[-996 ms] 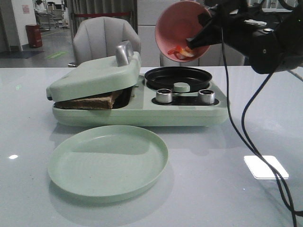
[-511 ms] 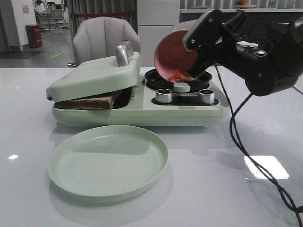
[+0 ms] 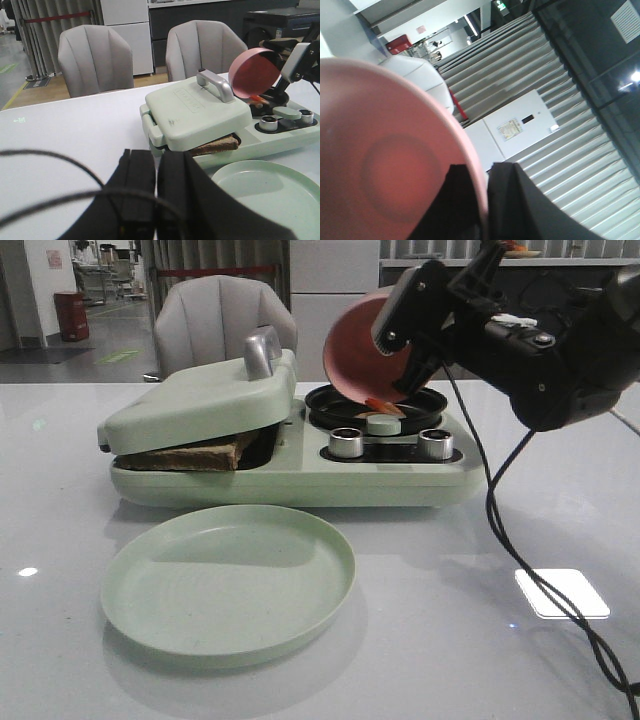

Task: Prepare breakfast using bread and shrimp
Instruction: 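Tilt the pink bowl with the right gripper to pour shrimp into pan, then carry the pink bowl back and set it down on the table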

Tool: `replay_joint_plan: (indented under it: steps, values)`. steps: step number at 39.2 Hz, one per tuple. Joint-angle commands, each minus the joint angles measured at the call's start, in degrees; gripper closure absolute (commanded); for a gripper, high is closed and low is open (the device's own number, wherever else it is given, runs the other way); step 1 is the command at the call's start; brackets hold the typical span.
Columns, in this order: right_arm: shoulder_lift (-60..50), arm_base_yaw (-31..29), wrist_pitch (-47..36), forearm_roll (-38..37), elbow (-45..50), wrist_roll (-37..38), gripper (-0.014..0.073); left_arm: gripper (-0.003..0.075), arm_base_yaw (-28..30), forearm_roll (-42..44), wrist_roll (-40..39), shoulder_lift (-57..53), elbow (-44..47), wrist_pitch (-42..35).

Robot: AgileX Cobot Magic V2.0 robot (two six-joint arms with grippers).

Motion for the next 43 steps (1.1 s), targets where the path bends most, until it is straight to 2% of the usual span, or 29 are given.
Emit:
replay_joint_plan:
  steps: [1, 3, 9, 13, 17, 25, 31, 43]
  values:
    - [-5.77, 0.05, -9.53, 1.10, -3.05, 0.55, 0.0471, 0.0606, -0.04, -0.81, -0.53, -0.52, -1.54, -4.38]
    - [-6.18, 0.10, -9.47, 3.18, -3.52, 4.19, 0.0471, 0.0606, -0.04, -0.81, -0.53, -0.52, -1.54, -4.38]
    - [-9.30, 0.10, -6.61, 12.25, -3.59, 24.73, 0.0471, 0.0606, -0.04, -0.81, -0.53, -0.52, -1.54, -4.38]
    - [-12.77, 0.03, 1.95, 14.64, -3.59, 38.92, 0.0471, 0.0606, -0.04, -0.81, -0.53, -0.52, -1.54, -4.38]
    - [-16.91, 0.03, 12.97, 14.44, -3.59, 47.79, 0.0471, 0.0606, -0.04, -0.81, -0.53, -0.52, -1.54, -4.38]
    - [-25.21, 0.03, 35.23, 14.91, -3.59, 52.86, 0.0471, 0.0606, -0.04, -0.81, -0.53, -0.52, -1.54, -4.38]
    - [-31.74, -0.09, 50.74, 18.26, -3.59, 53.40, 0.0471, 0.0606, -0.04, -0.81, -0.53, -0.52, -1.54, -4.38]
    - [-40.78, -4.16, 74.53, 21.36, -3.53, 53.40, 0.0471, 0.0606, -0.04, -0.81, -0.53, -0.52, -1.54, -4.38]
